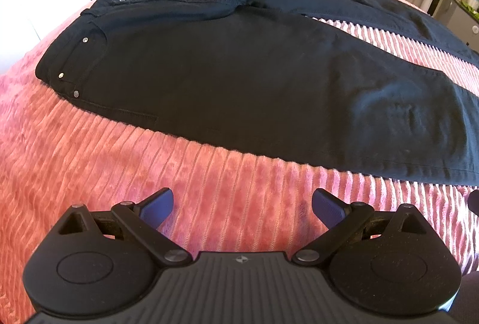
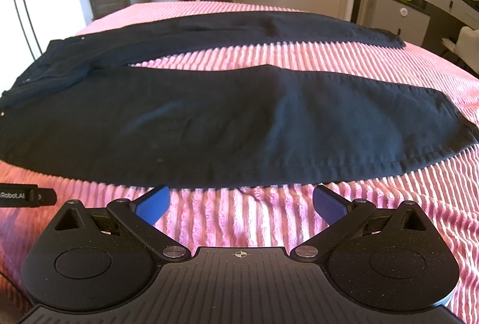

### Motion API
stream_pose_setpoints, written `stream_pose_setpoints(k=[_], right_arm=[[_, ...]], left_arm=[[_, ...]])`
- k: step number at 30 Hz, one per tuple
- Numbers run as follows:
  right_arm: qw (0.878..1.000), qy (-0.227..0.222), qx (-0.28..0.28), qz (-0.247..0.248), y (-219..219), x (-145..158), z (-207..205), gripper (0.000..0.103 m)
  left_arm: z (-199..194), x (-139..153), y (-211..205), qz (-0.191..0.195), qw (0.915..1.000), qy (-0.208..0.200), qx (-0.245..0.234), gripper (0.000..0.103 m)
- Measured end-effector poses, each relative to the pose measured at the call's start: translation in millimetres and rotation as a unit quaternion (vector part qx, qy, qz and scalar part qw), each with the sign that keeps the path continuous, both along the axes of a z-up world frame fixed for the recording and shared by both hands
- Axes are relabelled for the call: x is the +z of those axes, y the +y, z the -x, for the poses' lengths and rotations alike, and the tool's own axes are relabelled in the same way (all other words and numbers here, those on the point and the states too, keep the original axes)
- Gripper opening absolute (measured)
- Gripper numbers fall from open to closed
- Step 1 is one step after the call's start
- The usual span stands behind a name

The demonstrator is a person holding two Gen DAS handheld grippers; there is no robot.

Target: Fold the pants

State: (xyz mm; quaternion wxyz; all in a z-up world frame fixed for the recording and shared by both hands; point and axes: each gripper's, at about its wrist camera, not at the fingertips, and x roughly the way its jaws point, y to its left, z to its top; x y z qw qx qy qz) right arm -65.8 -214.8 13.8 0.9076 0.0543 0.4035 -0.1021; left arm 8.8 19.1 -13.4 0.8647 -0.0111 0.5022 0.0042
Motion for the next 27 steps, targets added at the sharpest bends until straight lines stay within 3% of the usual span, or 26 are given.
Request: stream_pose_setpoints(k=[27], right_arm=[[1.0,0.004,-0.002,-0.008,-1.2,-2.4,-2.2,0.103]], left_arm=[[-3.6,-2.6,5.1,0.011,0.9998,0.011,0.015,0.099]])
